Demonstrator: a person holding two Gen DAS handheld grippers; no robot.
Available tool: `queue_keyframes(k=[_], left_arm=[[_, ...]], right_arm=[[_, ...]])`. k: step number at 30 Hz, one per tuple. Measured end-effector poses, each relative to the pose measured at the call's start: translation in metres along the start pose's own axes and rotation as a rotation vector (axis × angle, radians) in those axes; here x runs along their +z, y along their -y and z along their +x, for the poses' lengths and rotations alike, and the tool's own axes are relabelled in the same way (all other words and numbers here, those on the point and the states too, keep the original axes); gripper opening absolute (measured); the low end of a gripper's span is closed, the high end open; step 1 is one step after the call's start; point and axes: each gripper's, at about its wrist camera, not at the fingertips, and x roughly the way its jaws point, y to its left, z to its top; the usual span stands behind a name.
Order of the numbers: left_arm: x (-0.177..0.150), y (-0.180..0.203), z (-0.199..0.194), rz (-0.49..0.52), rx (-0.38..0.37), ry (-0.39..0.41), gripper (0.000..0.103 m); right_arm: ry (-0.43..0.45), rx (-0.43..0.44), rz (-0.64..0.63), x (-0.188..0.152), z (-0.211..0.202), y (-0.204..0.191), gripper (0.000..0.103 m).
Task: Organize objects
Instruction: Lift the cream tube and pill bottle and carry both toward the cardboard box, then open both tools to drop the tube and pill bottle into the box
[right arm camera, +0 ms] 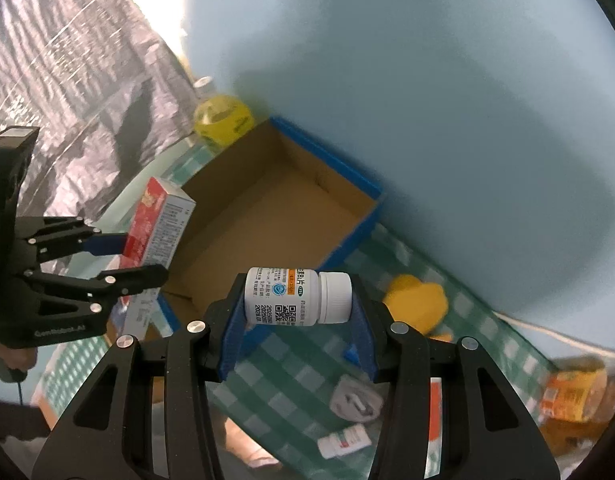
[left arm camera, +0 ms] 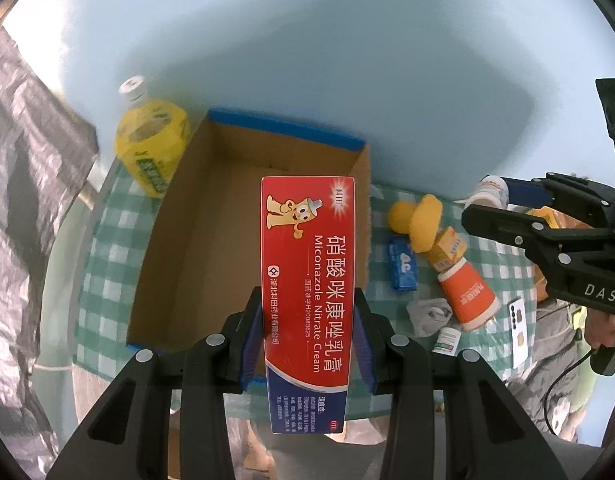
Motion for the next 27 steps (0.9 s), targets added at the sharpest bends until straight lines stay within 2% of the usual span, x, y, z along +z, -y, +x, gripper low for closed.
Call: queue_keyframes(k=[7,27], left_arm=[[-0.003,-0.022,0.003,-0.05,0.01,0.001,0.041],[-0.007,-0.068,0.048,-0.105,0.036,-0.054,0.041]], right_arm=[[-0.015,0.054,-0.038,0.017,0.021,-0.022,0.047],[-0.114,0.042,-0.143,0.04,0.102,-0.062,0.047]])
